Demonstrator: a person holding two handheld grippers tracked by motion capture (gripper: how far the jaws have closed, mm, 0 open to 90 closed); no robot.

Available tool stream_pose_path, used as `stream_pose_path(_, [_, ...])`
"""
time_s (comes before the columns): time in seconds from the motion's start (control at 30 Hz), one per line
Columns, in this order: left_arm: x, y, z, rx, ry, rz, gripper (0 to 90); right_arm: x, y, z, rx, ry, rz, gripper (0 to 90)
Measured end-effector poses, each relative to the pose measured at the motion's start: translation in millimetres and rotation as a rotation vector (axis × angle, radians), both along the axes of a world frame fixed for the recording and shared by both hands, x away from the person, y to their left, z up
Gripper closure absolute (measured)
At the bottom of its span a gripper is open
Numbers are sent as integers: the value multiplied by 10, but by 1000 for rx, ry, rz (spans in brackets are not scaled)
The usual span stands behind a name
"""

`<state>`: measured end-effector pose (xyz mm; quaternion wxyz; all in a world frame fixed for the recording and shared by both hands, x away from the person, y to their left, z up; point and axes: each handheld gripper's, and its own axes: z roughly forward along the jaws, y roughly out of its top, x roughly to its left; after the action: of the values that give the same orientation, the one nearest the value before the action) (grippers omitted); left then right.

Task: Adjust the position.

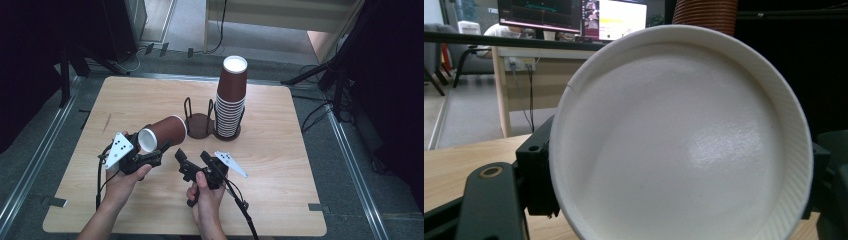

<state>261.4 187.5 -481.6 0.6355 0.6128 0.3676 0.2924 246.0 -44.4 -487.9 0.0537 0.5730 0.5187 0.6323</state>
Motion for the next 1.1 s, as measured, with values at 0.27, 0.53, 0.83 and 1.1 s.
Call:
stream_pose_path(0.27, [-3,-9,-6,-3,-10,0,206,4,2,54,117,58,-46,0])
stream_pose_path(0.53, [-6,-59,-36,-7,-27,-9,206,23,4,94,243,116,-68,0])
stream_pose_path(0.83, [-7,-79,-42,-15,-42,-13,206,53,14,77,336,186,-99,0])
stream_pose_path(1.1, [-17,-103,-43,-13,-53,-18,206,104,50,45,468,301,-89,0])
